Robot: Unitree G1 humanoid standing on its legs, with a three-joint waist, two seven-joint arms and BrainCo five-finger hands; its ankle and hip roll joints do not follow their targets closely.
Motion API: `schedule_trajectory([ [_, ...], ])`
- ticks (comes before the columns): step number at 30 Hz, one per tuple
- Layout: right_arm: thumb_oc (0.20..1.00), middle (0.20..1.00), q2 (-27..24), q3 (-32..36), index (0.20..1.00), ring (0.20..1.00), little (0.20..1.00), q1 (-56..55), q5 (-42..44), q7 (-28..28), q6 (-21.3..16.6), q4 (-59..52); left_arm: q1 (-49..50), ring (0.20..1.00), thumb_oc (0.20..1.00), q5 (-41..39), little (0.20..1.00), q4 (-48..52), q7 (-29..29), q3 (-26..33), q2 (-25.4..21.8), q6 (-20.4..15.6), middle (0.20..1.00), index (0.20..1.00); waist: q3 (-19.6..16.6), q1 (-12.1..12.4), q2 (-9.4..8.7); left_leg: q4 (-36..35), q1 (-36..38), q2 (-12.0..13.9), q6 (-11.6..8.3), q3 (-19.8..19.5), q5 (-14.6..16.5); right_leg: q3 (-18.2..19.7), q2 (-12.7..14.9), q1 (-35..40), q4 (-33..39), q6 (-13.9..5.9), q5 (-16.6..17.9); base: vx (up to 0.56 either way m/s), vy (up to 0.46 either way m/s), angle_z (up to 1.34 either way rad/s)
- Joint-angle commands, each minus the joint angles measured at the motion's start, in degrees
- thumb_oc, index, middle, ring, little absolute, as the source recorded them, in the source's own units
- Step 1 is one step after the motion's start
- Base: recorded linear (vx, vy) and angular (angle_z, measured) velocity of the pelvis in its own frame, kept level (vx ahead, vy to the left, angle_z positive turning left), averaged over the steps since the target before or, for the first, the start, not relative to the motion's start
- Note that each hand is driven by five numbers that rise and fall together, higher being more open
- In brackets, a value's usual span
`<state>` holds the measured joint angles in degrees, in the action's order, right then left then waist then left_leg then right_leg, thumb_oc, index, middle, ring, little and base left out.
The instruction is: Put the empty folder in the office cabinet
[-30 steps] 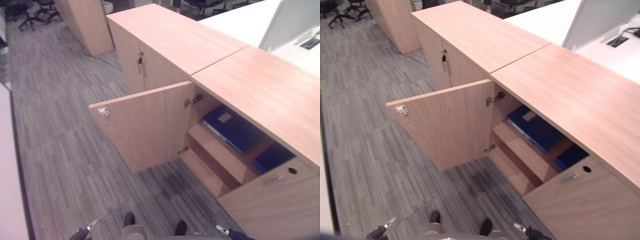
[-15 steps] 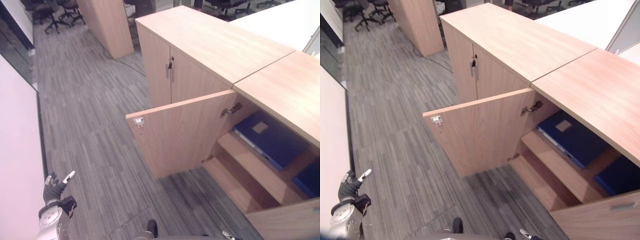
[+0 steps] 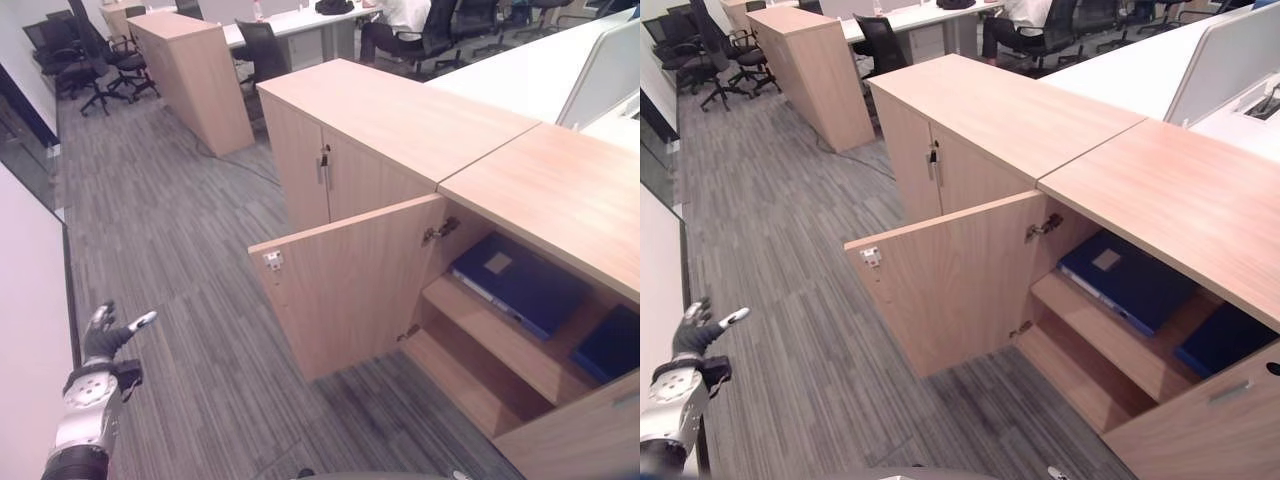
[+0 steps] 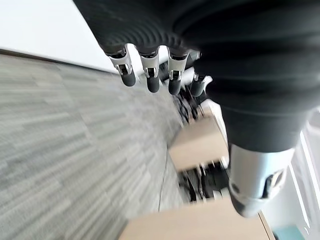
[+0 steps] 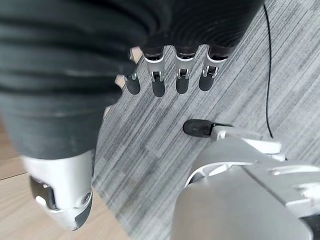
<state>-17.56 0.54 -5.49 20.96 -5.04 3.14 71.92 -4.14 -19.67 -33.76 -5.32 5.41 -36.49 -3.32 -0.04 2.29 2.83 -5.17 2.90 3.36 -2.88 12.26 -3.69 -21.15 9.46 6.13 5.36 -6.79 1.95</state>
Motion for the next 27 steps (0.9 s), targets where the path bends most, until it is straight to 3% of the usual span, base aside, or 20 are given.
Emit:
schedule_trajectory([
  [1,1.0,1.0,0.82,-1.16,1.0,1.0,1.0,4.56,1.99,-0.25,-0.47,2.25,-7.69,1.0,1.0,0.69,1.0,-2.69,1.47,-0.4,-5.53,-2.31,1.0,1.0,0.46,-0.8,-2.9,0.17,-0.67,-0.59,-0.58,-2.58,4.51,0.51,4.31,0.81,-0.36,-4.39,-0.83,0.0,0.0,0.0],
  [11,1.0,1.0,1.34,-2.01,1.0,1.0,1.0,5.97,5.7,-0.42,-1.01,2.02,-16.34,1.0,1.0,1.62,1.0,-13.18,3.24,-8.5,-5.41,-1.34,1.0,1.0,0.06,-1.99,-3.18,0.17,0.79,-0.12,-0.43,-1.02,5.13,1.66,4.18,0.63,-0.36,-4.75,-0.46,0.01,0.004,-0.08],
  [15,1.0,1.0,1.27,-3.0,1.0,1.0,1.0,6.35,6.65,-0.3,-1.07,2.35,-23.95,1.0,1.0,2.64,1.0,-21.49,3.54,-13.44,-5.11,-1.16,1.0,1.0,-0.2,-2.9,-3.71,0.17,1.11,0.1,-0.49,-0.39,5.26,2.06,3.97,0.4,-0.36,-4.9,-0.24,0.0,0.003,-0.08],
  [27,1.0,1.0,1.06,-4.04,1.0,1.0,1.0,7.1,9.39,-0.05,-1.39,3.19,-37.51,1.0,1.0,3.02,1.0,-33.5,4.07,-20.1,-5.1,-0.89,1.0,1.0,-0.67,-4.91,-3.97,0.17,1.67,0.32,-0.38,1.47,5.74,3.35,4.03,-0.52,-0.36,-5.4,0.51,0.0,0.013,-0.1],
])
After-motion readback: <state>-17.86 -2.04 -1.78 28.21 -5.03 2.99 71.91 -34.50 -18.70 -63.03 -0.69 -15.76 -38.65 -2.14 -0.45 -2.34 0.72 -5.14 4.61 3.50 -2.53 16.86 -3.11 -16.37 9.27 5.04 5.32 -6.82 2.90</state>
